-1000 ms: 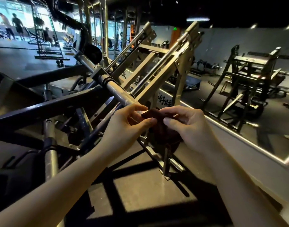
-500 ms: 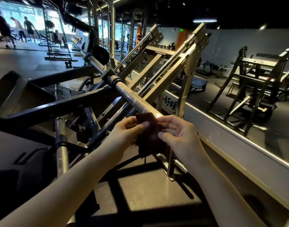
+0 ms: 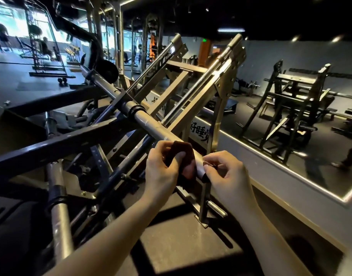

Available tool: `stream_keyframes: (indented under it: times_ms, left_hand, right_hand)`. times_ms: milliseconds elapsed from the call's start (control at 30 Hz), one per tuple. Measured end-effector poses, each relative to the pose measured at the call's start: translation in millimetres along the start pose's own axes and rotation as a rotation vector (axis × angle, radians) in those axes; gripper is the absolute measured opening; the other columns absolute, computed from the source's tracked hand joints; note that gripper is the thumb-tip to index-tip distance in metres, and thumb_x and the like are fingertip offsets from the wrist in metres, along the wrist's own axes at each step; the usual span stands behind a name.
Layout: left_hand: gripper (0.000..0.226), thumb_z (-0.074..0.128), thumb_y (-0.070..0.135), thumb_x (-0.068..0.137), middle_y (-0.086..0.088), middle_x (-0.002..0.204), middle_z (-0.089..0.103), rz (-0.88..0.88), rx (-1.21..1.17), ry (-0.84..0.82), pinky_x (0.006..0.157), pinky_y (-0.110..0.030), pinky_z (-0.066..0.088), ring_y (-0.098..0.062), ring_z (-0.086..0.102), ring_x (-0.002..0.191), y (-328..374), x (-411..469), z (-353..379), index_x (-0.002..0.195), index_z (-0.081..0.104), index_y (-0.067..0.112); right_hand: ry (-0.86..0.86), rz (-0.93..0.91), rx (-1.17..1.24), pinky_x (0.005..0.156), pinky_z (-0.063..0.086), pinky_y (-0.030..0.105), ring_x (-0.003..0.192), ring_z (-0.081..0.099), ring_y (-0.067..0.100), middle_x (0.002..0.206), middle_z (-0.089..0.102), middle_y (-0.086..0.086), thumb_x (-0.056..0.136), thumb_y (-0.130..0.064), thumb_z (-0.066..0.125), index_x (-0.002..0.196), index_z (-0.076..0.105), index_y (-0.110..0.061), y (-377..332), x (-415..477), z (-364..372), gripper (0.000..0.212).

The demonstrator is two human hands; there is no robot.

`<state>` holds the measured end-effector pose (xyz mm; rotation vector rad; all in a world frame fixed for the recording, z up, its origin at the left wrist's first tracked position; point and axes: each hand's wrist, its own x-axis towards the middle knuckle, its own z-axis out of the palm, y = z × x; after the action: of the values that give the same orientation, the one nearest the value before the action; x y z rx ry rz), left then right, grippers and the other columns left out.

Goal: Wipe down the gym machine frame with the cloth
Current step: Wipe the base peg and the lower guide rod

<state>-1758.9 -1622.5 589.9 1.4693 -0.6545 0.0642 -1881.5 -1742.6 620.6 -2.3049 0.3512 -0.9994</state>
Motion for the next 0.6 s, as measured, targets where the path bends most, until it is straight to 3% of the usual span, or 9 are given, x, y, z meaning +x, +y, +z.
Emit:
stream_keyframes:
  times_ms: [100,167,300,433,600]
  left_hand:
    - [0.036,0.069,0.024,0.096,0.004,0.118,0.060,-0.017,-0.123,0.080,0.080,-0.036,0.064,-0.014,0.065,0.108,-8,21,5,0.123,0.049,0.036]
    - [0.036,0.068,0.023,0.098,0.006,0.117,0.058,0.022,-0.072,0.100,0.078,-0.037,0.064,-0.016,0.065,0.108,-15,41,1,0.124,0.047,0.038]
    - [0.025,0.061,0.029,0.098,0.003,0.121,0.054,0.246,0.237,0.078,0.098,-0.041,0.054,-0.013,0.055,0.115,-35,51,-6,0.122,0.060,0.031]
    - [0.041,0.051,0.044,0.103,-0.002,0.138,0.041,0.344,0.347,-0.041,0.106,-0.025,0.040,-0.012,0.040,0.128,-26,2,18,0.140,0.057,0.028]
    - [0.042,0.052,0.035,0.104,-0.003,0.139,0.040,0.425,0.303,-0.040,0.109,-0.025,0.040,-0.016,0.042,0.130,-47,6,11,0.146,0.051,0.028]
  right_hand:
    - [0.030,-0.014,-0.005,0.083,0.050,0.019,0.102,0.060,0.000,0.102,0.065,-0.019,0.093,-0.014,0.071,0.102,0.076,-0.023,4,-3,4,0.014]
    - [0.027,-0.003,-0.011,0.083,0.048,0.016,0.104,0.058,0.000,0.103,0.064,-0.019,0.093,-0.014,0.071,0.103,0.076,-0.024,3,-3,5,0.015]
    - [0.024,0.012,0.007,0.088,0.053,0.025,0.105,0.058,0.001,0.104,0.064,-0.019,0.093,-0.015,0.071,0.103,0.077,-0.024,3,-4,5,0.015]
    - [0.049,0.013,0.053,0.091,0.056,0.039,0.106,0.061,0.006,0.104,0.066,-0.016,0.093,-0.014,0.070,0.102,0.077,-0.021,3,-6,8,0.013]
    - [0.050,0.039,0.049,0.091,0.055,0.031,0.107,0.061,0.002,0.105,0.067,-0.016,0.092,-0.013,0.069,0.099,0.076,-0.023,1,-9,7,0.014]
